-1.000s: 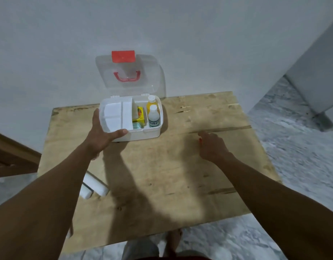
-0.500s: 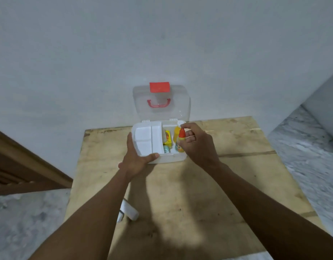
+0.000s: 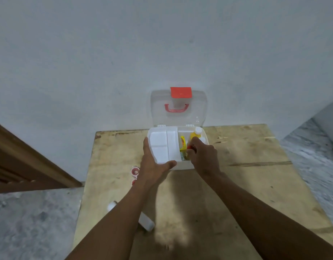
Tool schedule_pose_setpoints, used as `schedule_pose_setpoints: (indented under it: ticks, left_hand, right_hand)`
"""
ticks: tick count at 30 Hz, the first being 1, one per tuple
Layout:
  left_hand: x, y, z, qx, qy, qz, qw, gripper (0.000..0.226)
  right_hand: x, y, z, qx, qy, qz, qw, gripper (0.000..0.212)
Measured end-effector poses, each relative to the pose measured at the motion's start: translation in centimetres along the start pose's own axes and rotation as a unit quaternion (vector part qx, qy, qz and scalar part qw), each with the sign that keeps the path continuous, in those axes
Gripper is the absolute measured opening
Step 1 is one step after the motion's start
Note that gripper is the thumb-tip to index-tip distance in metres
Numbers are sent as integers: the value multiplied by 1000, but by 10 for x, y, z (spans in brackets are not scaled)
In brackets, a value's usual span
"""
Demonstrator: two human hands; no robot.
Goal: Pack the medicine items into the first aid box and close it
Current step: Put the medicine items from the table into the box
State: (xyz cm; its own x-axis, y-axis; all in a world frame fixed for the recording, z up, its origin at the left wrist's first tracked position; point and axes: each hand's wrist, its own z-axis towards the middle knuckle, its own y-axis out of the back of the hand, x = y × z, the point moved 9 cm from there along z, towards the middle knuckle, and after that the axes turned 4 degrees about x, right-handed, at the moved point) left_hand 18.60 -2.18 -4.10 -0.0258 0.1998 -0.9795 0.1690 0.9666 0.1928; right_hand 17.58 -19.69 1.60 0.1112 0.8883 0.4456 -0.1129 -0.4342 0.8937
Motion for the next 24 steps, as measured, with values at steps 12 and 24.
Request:
schedule_pose_setpoints:
  ticks: [12, 24]
  left_hand:
    - [8, 2, 5, -2, 6, 7, 1000, 102]
    - [6, 1, 5, -2, 5, 3, 1000, 107]
  right_hand:
    - [-11, -16, 15, 63, -50, -57, 995, 11]
    - [-13, -15, 12, 58, -66, -27, 996, 11]
